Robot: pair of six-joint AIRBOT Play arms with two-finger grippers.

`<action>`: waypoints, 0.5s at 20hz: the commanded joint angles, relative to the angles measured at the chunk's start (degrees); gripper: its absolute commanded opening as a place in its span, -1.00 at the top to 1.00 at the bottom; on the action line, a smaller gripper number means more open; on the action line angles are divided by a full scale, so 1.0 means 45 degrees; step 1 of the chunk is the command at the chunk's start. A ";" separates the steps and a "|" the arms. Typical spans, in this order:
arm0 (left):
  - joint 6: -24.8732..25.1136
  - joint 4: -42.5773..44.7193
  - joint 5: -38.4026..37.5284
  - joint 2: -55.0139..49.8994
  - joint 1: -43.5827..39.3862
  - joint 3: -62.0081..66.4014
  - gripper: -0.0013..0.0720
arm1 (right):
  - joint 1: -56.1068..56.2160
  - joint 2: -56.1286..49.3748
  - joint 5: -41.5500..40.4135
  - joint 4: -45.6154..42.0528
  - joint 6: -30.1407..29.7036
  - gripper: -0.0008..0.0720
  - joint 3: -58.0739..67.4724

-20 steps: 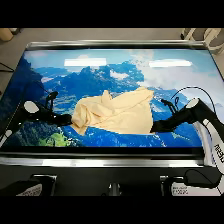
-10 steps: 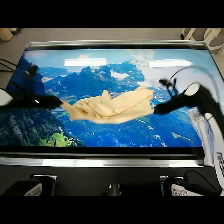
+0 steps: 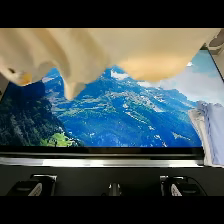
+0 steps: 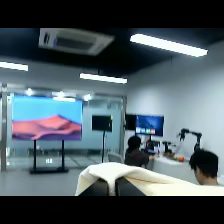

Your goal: Fold the shirts.

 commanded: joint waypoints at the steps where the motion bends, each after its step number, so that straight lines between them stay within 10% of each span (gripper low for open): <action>1: -0.0267 0.0427 0.1263 0.0447 0.0019 0.0719 0.90 | 0.0010 0.0962 -0.0015 -0.0427 0.0364 0.93 0.0636; 10: -0.0267 0.3026 -0.0141 -0.2730 0.0015 0.0680 0.89 | 0.0015 -0.3313 0.6232 -0.0437 -0.0194 0.93 0.0631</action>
